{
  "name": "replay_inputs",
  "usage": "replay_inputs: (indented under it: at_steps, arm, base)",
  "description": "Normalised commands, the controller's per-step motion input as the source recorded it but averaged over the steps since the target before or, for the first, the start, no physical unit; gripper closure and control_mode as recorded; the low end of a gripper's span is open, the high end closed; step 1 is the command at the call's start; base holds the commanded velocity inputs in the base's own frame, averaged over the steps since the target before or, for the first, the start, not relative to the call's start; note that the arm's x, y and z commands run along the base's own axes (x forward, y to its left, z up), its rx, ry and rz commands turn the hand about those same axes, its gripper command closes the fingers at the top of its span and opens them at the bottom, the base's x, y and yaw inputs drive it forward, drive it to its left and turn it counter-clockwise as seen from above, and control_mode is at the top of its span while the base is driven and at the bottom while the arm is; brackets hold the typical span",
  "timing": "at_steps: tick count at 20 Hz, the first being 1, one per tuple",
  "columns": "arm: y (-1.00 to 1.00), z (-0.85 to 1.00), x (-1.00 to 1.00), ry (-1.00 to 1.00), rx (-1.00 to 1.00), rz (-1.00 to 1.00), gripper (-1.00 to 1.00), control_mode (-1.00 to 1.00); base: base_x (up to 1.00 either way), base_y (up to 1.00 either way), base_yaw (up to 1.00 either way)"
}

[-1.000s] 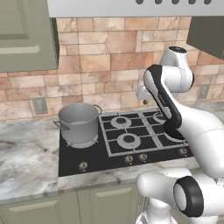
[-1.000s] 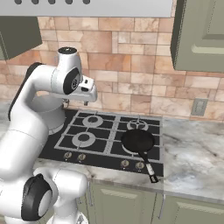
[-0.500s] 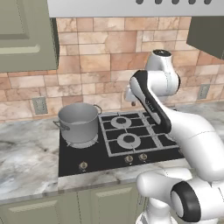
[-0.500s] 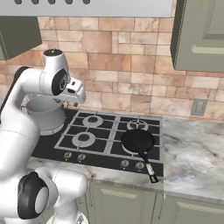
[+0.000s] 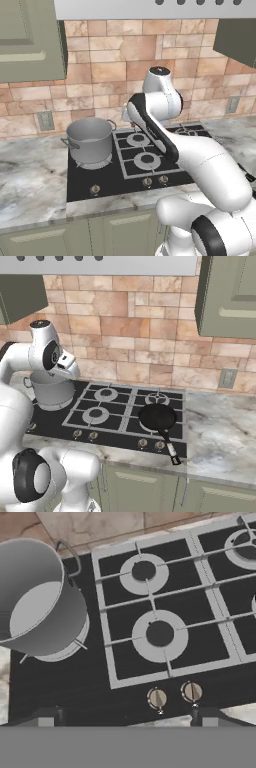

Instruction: Move the pot and pan from the stove into the sink.

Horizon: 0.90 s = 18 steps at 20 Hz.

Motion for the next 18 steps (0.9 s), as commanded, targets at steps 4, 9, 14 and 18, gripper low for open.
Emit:
replay_inputs:
  at_steps: [4, 9, 14, 18]
  arm:
    - [0.35, -0.39, 0.06, -0.05, 0.10, -0.06, -1.00, -1.00]
    - [0.51, -0.34, 0.26, -0.07, 0.06, -0.10, -1.00, -1.00]
    - [0.57, -0.25, 0.39, -0.06, 0.04, -0.12, -1.00, -1.00]
    - [0.52, -0.22, 0.49, -0.03, 0.04, -0.12, -1.00, -1.00]
  base:
    - [0.00, 0.00, 0.00]
    - [0.00, 0.00, 0.00]
    - [0.00, 0.00, 0.00]
    - [0.00, 0.00, 0.00]
